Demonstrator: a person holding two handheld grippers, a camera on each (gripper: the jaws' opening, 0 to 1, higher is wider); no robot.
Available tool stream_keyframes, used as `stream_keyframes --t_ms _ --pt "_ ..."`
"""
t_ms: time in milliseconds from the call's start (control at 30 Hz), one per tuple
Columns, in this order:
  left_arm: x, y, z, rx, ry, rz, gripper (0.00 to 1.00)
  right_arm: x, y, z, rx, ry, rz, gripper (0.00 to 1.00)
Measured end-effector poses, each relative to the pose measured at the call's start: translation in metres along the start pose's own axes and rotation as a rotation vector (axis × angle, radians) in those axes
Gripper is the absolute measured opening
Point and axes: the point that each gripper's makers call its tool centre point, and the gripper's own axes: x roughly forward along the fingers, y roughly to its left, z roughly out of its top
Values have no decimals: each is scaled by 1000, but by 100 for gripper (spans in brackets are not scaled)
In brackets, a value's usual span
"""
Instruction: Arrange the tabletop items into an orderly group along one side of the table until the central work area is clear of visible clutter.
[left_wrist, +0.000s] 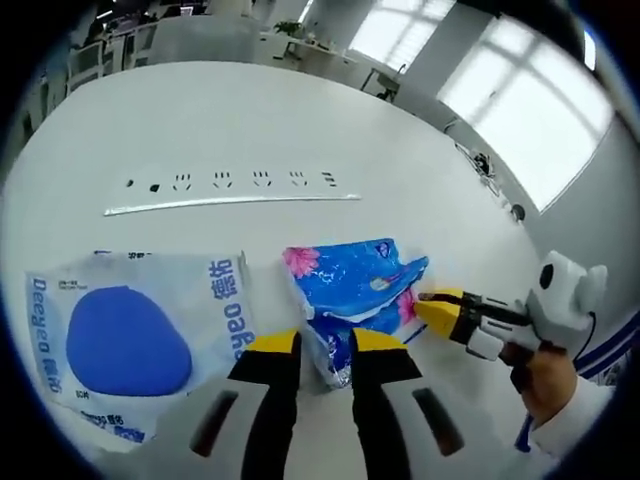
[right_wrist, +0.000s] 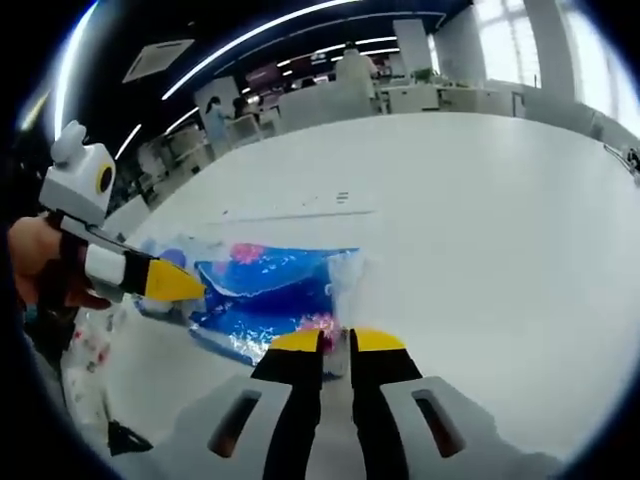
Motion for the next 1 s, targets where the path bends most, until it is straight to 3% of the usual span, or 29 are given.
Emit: stream_keyframes --t_ms 700,1000 --pt "-10 0 -2 16 2 12 21 -5 0 2 -4 -1 -2 10" --pt "-17 -6 6 30 -22 -11 28 -8 3 6 -6 -7 1 12"
